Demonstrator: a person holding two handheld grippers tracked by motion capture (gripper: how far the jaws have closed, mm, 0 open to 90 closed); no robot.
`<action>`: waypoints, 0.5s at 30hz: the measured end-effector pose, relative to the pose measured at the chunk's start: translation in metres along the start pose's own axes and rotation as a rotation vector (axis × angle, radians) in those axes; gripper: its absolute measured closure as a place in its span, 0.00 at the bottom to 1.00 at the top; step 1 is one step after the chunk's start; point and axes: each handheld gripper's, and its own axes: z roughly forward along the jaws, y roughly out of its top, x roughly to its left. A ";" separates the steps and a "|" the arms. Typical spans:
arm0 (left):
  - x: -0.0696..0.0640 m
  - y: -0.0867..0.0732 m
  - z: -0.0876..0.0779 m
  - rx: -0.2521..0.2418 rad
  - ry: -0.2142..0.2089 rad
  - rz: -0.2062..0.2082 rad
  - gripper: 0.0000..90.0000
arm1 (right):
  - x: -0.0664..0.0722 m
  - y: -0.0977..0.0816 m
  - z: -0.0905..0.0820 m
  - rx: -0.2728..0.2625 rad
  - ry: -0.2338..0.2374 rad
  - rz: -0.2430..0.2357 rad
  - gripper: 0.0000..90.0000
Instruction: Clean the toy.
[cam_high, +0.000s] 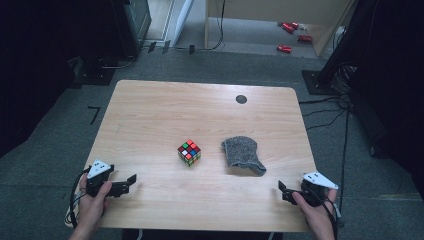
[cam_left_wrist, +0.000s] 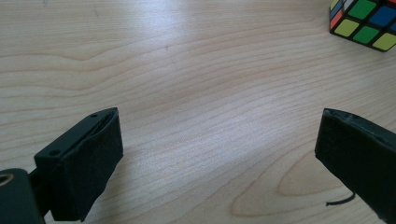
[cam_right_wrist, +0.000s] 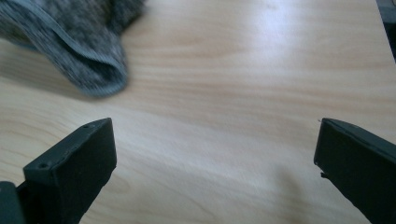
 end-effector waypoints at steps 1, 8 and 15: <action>0.000 0.000 0.001 0.012 -0.001 0.002 0.02 | -0.001 -0.002 0.001 0.010 -0.006 -0.003 0.00; -0.005 0.002 0.007 0.086 0.005 0.060 0.02 | 0.002 -0.004 0.006 0.099 -0.036 -0.031 0.00; -0.015 0.003 0.012 0.128 0.070 0.154 0.02 | 0.003 -0.004 0.006 0.100 -0.034 -0.034 0.00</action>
